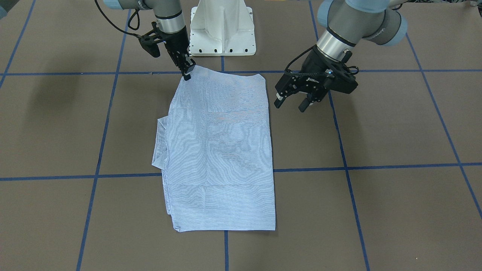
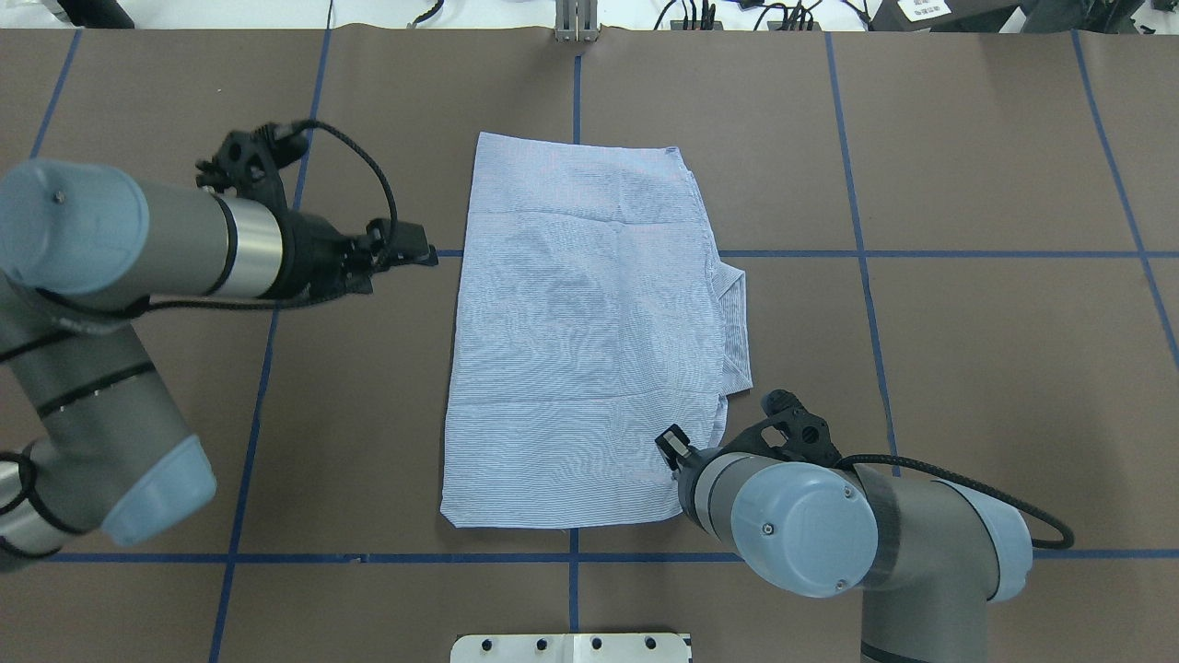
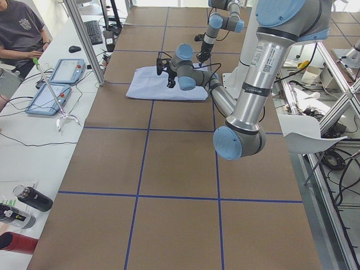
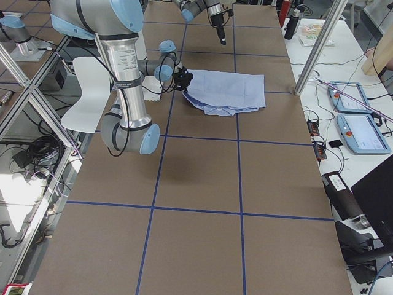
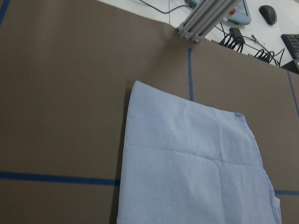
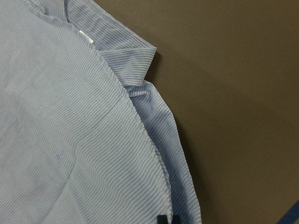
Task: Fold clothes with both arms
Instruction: 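Grasp the shirt edge nearest the robot with both grippers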
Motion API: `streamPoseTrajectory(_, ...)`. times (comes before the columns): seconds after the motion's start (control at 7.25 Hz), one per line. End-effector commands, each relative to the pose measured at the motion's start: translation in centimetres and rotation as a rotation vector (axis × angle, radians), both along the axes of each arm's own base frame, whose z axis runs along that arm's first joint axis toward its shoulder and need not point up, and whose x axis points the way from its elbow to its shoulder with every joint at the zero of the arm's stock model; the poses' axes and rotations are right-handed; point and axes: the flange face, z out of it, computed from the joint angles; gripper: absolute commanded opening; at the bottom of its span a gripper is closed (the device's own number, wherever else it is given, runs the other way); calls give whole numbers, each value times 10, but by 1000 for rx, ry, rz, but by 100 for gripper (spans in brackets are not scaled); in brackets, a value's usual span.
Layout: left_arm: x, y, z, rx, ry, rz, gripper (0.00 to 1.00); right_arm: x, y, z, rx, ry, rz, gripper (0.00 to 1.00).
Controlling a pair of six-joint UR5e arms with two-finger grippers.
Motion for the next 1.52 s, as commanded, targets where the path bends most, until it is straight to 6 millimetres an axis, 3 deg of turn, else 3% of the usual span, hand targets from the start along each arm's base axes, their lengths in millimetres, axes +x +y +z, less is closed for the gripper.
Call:
streamPoseTrajectory(0.0,75,104,24,-237,29,0,92,2,7,-2,-1,3,-14,0)
streamPoseTrajectory(0.28,101,143,28,-367,64,-28,91,-1,12,-1,-2,6,-22,0)
streamPoseTrajectory(0.69,122,162,62,-402,-4,-17,82,-2,16,-1,-3,6,-30,0)
streamPoseTrajectory(0.97,123,162,66,-404,-15,-19,74,-2,16,-1,-2,6,-31,0)
streamPoseTrajectory(1.1,124,164,66,-399,-16,-25,61,-2,16,-1,-2,6,-31,0)
streamPoseTrajectory(1.38,130,172,69,-390,-23,-31,52,-2,16,-1,-2,6,-31,0)
